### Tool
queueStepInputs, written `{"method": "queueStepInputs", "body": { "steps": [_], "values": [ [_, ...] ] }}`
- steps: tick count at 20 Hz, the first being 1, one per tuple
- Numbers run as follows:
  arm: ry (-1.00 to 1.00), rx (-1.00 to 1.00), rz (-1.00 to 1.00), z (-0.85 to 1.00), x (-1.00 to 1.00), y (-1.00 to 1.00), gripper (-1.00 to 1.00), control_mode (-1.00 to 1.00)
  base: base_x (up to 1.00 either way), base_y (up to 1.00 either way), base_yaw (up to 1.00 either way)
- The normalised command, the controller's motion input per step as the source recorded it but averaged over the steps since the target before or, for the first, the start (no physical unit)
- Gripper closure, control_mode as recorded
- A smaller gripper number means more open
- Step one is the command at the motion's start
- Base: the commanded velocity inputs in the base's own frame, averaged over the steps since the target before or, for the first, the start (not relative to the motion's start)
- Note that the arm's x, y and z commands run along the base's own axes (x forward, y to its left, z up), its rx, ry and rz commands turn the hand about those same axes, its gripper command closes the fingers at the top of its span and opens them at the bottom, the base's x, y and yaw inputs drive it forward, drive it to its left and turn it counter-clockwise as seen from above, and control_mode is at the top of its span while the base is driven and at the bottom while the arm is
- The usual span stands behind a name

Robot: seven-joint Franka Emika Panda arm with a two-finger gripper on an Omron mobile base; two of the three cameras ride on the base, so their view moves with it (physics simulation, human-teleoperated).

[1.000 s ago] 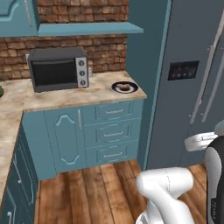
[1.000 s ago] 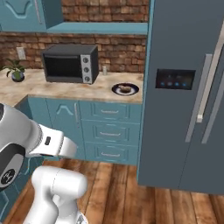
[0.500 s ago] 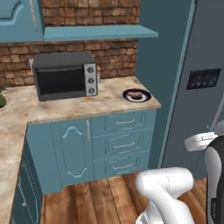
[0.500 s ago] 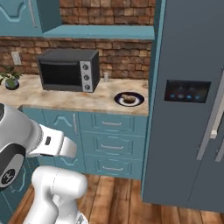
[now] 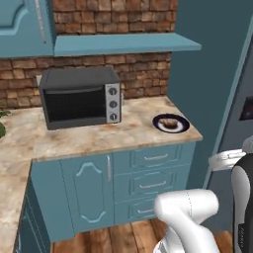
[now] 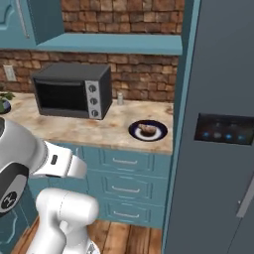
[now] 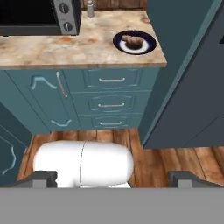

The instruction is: Pick the potato from the counter and place it in the microwave. Then turn on the microwave.

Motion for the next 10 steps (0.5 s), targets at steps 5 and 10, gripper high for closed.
{"method": "queueStepInputs", "body": {
  "steps": [5,10],
  "values": [
    [0.00,0.00,0.00,0.00,0.00,0.00,-1.00,1.00,0.73,-0.03,0.15],
    [0.00,0.00,0.00,0.00,0.00,0.00,-1.00,1.00,0.65,-0.17,0.05]
  ]
}}
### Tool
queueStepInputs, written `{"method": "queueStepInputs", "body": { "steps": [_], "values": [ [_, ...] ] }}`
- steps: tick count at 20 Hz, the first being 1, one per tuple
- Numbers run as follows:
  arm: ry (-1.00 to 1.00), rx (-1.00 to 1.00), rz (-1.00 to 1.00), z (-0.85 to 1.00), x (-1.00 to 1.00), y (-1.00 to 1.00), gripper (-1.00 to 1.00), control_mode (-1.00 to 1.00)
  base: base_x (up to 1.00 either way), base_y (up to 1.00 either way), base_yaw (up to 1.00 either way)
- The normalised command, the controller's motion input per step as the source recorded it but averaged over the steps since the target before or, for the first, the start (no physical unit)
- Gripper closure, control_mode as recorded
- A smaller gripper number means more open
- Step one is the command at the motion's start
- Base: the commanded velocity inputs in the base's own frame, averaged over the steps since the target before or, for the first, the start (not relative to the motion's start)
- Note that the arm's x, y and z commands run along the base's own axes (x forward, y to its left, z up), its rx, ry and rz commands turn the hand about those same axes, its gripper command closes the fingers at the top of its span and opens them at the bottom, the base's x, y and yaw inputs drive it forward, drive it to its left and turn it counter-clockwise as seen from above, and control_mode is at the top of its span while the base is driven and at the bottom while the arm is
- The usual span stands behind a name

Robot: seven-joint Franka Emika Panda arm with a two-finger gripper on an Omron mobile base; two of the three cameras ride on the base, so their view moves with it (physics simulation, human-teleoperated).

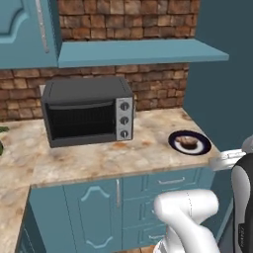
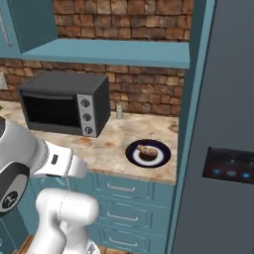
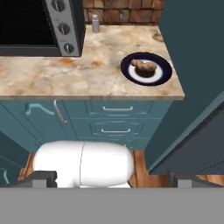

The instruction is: Pick the potato from the counter and place it in the microwave. Then turn on the microwave.

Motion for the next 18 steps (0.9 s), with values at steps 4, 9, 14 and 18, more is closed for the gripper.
{"method": "queueStepInputs", "body": {
  "steps": [4,9,14,18],
  "values": [
    [0.00,0.00,0.00,0.00,0.00,0.00,-1.00,1.00,0.54,-0.27,0.00],
    [0.00,0.00,0.00,0.00,0.00,0.00,-1.00,1.00,0.56,-0.20,0.00],
    [0.00,0.00,0.00,0.00,0.00,0.00,-1.00,1.00,0.40,-0.17,0.00],
    [0.00,0.00,0.00,0.00,0.00,0.00,-1.00,1.00,0.11,-0.08,0.00]
  ]
}}
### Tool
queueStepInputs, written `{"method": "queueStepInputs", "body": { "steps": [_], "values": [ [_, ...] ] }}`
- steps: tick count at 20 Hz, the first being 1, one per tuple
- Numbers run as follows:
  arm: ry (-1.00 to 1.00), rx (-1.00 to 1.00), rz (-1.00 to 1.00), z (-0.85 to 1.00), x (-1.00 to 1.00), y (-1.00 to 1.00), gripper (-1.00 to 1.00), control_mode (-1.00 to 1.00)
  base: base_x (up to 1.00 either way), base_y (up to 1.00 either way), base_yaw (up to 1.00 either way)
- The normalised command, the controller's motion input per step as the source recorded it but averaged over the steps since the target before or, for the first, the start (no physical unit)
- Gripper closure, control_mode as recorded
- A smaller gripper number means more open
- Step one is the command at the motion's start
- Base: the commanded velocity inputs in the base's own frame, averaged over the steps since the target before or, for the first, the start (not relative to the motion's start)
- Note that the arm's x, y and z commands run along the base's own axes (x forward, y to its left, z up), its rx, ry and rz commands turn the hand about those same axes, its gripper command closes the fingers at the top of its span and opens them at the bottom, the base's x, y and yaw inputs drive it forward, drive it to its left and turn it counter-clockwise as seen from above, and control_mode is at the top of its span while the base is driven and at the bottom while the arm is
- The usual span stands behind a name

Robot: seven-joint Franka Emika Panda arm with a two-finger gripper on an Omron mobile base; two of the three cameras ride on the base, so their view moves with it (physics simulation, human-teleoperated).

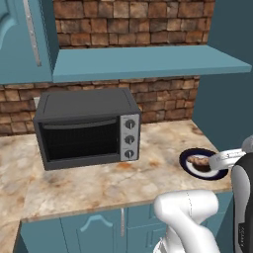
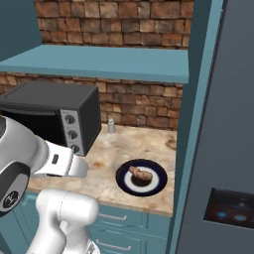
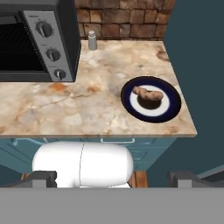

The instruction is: Pick the potato from the counter and place it in the microwave. Then turn on the microwave.

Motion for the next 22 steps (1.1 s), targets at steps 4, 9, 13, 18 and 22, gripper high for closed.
{"method": "queueStepInputs", "body": {
  "steps": [4,9,13,18,22],
  "values": [
    [0.00,0.00,0.00,0.00,0.00,0.00,-1.00,1.00,0.01,-0.01,0.00],
    [0.00,0.00,0.00,0.00,0.00,0.00,-1.00,1.00,0.00,0.00,0.00],
    [0.00,0.00,0.00,0.00,0.00,0.00,-1.00,1.00,0.00,0.00,0.00],
    [0.00,0.00,0.00,0.00,0.00,0.00,-1.00,-1.00,0.00,0.00,0.00],
    [0.02,0.00,-0.02,0.00,0.09,-0.02,-1.00,-1.00,0.00,0.00,0.00]
  ]
}}
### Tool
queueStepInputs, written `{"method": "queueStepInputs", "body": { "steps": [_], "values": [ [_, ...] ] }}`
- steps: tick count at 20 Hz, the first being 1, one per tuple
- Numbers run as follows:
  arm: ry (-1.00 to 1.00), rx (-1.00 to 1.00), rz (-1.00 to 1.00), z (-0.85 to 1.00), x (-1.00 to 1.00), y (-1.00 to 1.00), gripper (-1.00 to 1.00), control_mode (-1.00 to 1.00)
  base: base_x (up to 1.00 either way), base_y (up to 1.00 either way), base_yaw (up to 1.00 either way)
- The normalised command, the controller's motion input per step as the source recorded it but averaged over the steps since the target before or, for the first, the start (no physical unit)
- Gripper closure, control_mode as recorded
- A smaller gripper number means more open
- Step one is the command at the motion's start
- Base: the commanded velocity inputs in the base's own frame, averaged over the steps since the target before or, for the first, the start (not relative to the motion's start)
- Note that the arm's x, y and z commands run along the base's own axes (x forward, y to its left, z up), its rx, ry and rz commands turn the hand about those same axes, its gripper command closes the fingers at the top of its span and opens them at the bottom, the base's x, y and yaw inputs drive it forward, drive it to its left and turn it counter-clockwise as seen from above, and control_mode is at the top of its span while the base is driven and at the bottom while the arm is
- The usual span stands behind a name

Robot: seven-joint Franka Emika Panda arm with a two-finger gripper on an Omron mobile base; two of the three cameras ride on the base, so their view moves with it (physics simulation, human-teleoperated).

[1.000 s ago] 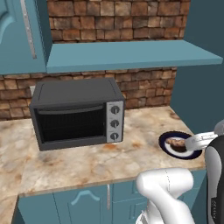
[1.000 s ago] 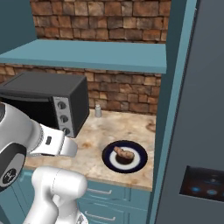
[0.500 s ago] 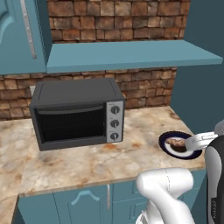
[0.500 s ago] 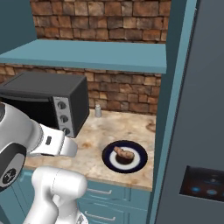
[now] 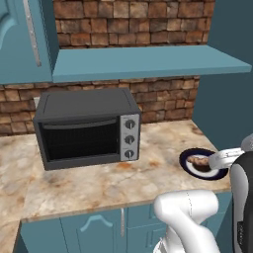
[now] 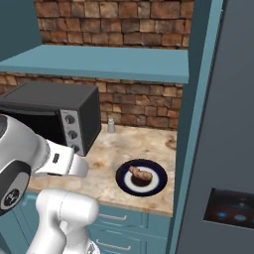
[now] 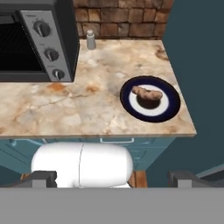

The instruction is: Pick the potato from the counter and place it in the microwave. Then turn on the microwave.

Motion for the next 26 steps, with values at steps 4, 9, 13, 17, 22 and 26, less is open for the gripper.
{"method": "queueStepInputs", "body": {
  "steps": [4,9,13,17,22,26],
  "values": [
    [0.13,0.00,-0.03,0.00,0.22,-0.09,-1.00,-1.00,0.00,0.00,0.00],
    [0.14,0.00,-0.02,-0.03,0.21,-0.15,-1.00,-1.00,0.00,0.00,0.00],
    [0.05,0.00,-0.01,-0.09,0.13,-0.23,-1.00,-1.00,0.00,0.00,0.00],
    [0.00,0.00,0.01,-0.13,0.12,-0.21,-1.00,-1.00,0.00,0.00,0.00],
    [0.00,-0.01,0.01,-0.18,0.23,-0.08,-1.00,-1.00,0.00,0.00,0.00],
    [0.00,-0.04,0.03,-0.22,0.28,-0.07,-1.00,-1.00,0.00,0.00,0.00]
  ]
}}
